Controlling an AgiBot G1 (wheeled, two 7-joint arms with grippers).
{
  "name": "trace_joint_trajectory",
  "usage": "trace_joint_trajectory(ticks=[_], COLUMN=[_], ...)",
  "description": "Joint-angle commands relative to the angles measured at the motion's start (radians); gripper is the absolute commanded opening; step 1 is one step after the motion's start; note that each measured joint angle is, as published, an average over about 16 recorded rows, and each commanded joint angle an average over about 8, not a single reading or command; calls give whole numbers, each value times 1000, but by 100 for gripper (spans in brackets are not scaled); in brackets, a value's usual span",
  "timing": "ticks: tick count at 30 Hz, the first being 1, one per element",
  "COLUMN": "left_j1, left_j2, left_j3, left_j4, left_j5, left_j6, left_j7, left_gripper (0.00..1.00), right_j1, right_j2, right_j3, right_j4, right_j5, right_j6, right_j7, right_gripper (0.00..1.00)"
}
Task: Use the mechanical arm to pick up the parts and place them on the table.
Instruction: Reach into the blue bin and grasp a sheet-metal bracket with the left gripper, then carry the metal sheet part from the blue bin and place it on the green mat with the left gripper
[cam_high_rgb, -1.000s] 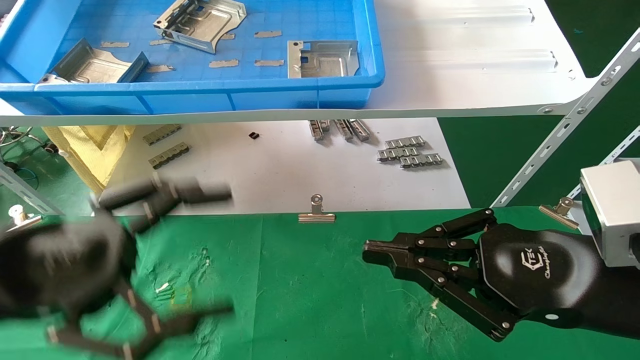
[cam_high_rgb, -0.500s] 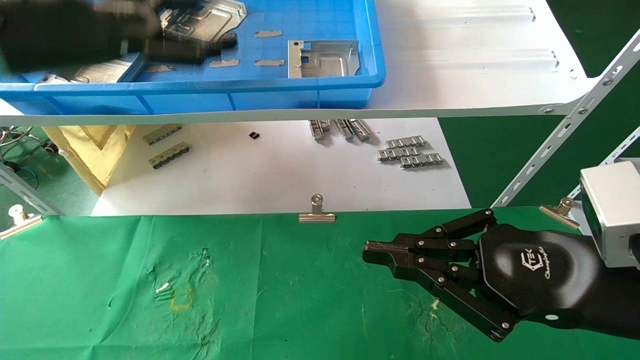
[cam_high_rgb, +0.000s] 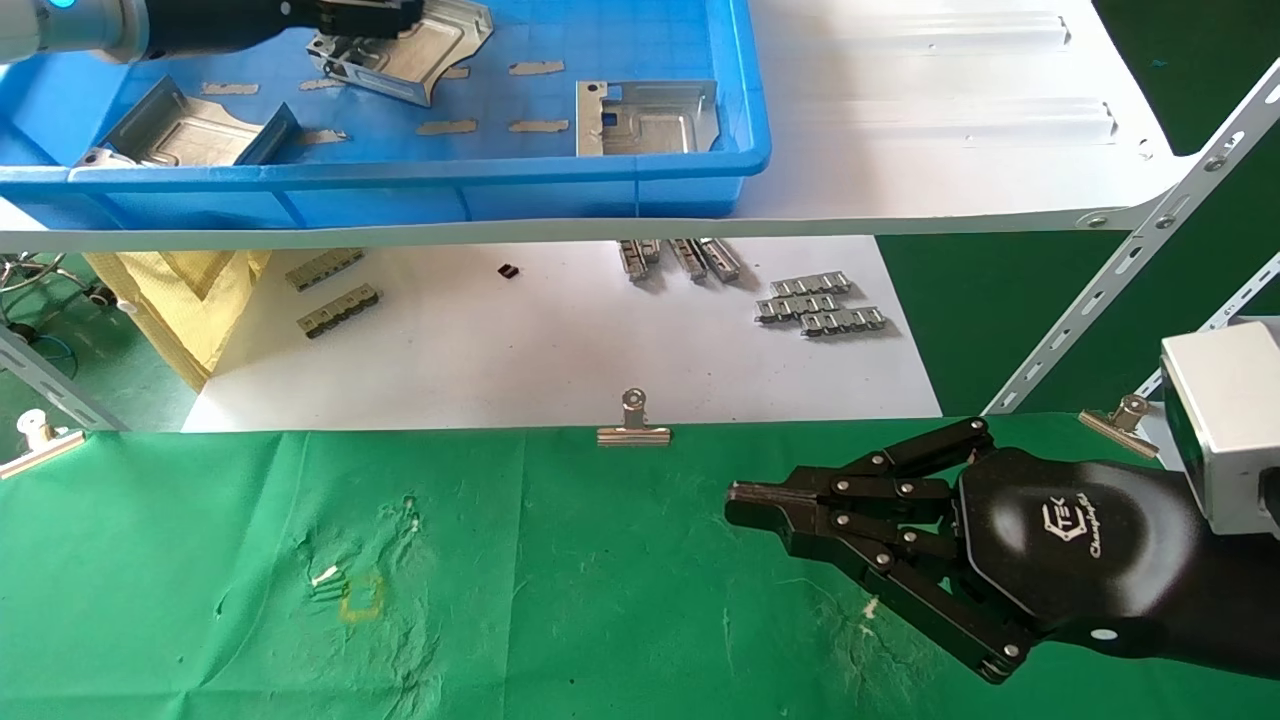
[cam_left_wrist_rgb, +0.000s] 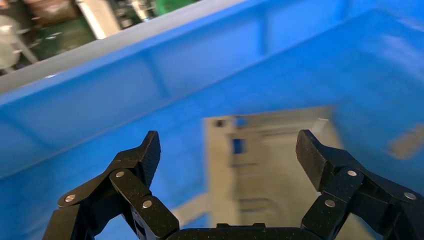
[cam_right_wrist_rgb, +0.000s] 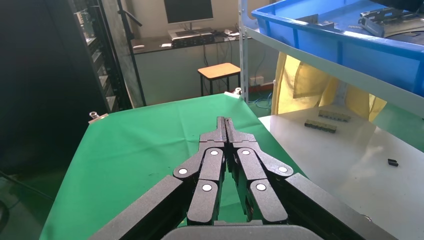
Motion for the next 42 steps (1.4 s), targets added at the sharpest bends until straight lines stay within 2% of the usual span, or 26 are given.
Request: trace_joint_trajectory(ticks=[1, 14, 37, 39, 42], left_j1=[-13, -46, -53, -53, -57], left_j2=[21, 39, 28, 25, 18], left_j3=[3, 27, 15, 12, 4], left_j4=[44, 120, 131, 129, 120], left_j5=[9, 43, 26, 22, 10], left_j6=[-51, -32, -31, -26, -8], left_j7=[1, -1, 2, 5, 13], left_gripper=[0, 0, 0, 0, 0], right_j1=[0, 0, 0, 0, 0], right_j2=[0, 0, 0, 0, 0], right_j3=[0, 0, 0, 0, 0], right_j4=[0, 0, 0, 0, 0], right_j5=[0, 0, 0, 0, 0], right_j6=[0, 0, 0, 0, 0], right_j7=[0, 0, 0, 0, 0], right_gripper=[0, 0, 0, 8, 46])
